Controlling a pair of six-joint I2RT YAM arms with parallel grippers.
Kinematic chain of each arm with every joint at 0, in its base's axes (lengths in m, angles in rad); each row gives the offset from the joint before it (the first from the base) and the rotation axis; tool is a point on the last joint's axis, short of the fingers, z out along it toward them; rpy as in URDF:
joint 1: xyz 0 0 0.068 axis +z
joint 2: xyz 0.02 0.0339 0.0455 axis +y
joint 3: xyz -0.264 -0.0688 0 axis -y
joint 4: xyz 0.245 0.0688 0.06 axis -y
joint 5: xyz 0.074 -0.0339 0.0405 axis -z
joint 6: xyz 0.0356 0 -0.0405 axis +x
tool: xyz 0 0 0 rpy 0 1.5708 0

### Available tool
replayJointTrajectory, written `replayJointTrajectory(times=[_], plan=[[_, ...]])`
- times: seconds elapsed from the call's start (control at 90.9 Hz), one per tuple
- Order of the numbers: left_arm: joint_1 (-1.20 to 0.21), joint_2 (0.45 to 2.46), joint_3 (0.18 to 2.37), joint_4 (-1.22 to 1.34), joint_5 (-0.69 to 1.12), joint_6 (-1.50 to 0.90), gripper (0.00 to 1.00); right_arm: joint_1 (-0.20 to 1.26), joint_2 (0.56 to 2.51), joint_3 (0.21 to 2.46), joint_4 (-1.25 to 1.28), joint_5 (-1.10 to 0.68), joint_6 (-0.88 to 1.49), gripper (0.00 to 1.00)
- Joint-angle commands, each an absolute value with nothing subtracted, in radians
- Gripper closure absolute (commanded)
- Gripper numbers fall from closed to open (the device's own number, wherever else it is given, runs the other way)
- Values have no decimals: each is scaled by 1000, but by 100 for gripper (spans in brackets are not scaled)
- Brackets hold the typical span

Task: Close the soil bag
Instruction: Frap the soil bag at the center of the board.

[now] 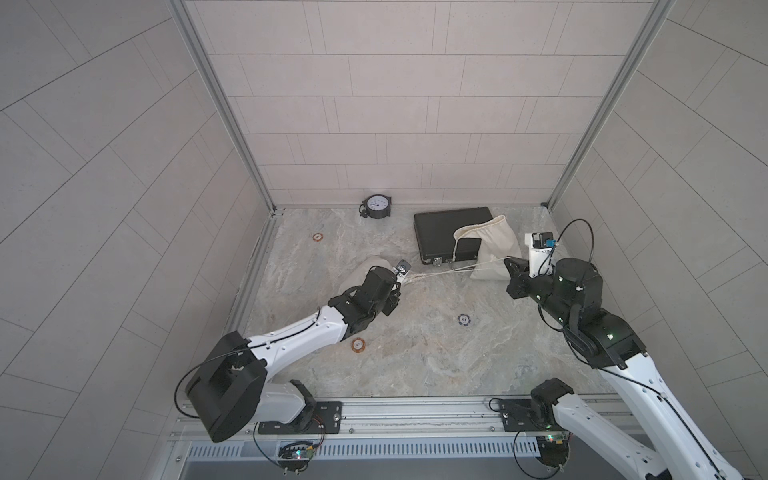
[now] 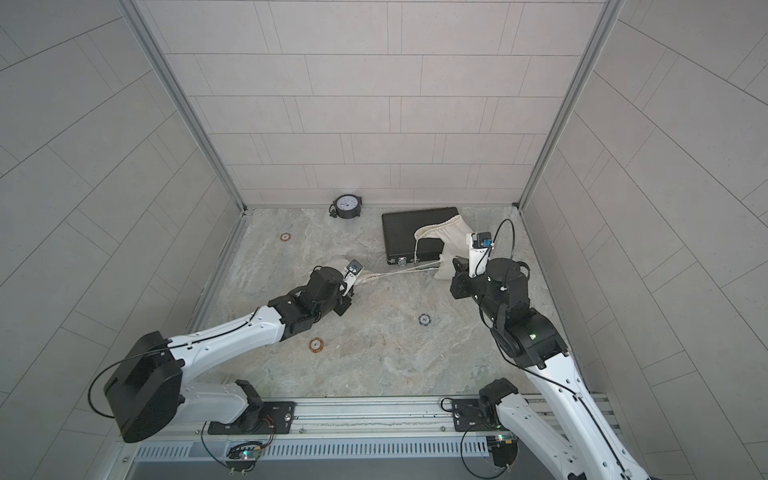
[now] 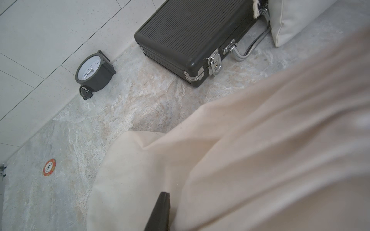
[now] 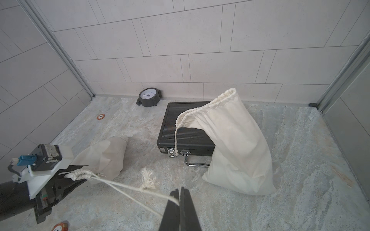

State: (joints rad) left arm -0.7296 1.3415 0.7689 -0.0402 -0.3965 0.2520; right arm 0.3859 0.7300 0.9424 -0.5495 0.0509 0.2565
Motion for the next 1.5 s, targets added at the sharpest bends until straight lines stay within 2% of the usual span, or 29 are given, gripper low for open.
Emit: replayJointTrajectory(times=[0.0, 0.187, 0.341, 0.451, 0.704, 0.814, 0.98, 1.321, 1.486], plan=[[-702, 1371, 757, -80, -401, 197, 77, 376, 736, 941, -528, 74, 237, 100], [-681, 1408, 771, -115, -436, 135, 76, 374, 739, 955, -526, 175, 212, 100], [-674, 1375, 775, -155, -459, 117, 70, 367, 725, 979, -534, 196, 190, 100], [-663, 1323, 777, -152, -392, 92, 61, 367, 734, 994, -540, 125, 176, 100], [-661, 1184, 713, -62, -288, 74, 27, 367, 709, 881, -492, 16, 198, 100], [-661, 1145, 725, -66, -181, 76, 20, 367, 715, 891, -515, -4, 188, 100], [-700, 1120, 732, -64, -35, 90, 15, 367, 694, 890, -533, -19, 196, 100], [-876, 1273, 884, -115, -101, 133, 14, 369, 684, 915, -569, -28, 212, 100], [-897, 1380, 999, -129, -109, 138, 16, 367, 671, 925, -577, -32, 226, 100]])
